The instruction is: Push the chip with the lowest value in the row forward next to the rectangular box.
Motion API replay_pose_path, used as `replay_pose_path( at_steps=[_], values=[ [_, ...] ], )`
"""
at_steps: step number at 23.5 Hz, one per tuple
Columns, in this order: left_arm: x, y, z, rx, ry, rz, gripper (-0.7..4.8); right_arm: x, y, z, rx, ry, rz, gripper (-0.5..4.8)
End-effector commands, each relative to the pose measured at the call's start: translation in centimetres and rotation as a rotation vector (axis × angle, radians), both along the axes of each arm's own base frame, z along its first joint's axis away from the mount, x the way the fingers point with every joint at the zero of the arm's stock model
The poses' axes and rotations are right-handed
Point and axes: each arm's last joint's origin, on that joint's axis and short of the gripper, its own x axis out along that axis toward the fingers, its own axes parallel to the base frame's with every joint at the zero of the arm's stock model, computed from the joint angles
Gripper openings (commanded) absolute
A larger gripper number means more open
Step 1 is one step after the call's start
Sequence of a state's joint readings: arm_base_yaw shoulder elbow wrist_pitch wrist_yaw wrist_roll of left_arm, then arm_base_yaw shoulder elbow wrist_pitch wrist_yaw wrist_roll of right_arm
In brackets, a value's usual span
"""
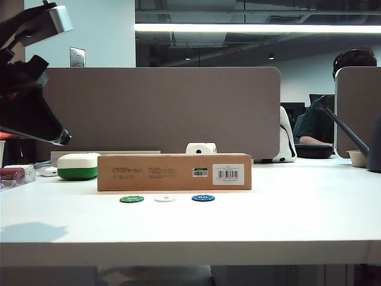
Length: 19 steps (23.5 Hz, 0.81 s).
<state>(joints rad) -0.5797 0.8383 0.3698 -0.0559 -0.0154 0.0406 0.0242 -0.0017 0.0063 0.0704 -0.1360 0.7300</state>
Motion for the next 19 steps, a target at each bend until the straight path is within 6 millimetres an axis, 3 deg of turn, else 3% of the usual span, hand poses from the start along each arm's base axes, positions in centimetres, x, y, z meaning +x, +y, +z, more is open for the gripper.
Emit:
replay_pose_path(
  at_steps=[1, 10, 15, 19],
  values=[
    [0.0, 0.0, 0.4, -0.01, -0.028, 0.005, -0.05, -0.1, 0.1, 0.5, -0.022, -0.02, 0.029, -0.06],
    [-0.1, 0.1, 0.6, -0.017, -0.039, 0.006, -0.05, -0.6, -0.2, 3.9, -0.048, -0.086, -0.063, -0.06],
    [-0.1, 0.1, 0.6, -0.018, -0.039, 0.005, -0.05, -0.2, -0.2, 7.7, -0.117, -0.099, -0.093, -0.06],
    [-0.1, 0.1, 0.6, -0.017, -0.039, 0.006, -0.05, 3.6, 0.3, 9.4, -0.136, 0.012, 0.035, -0.06]
  ],
)
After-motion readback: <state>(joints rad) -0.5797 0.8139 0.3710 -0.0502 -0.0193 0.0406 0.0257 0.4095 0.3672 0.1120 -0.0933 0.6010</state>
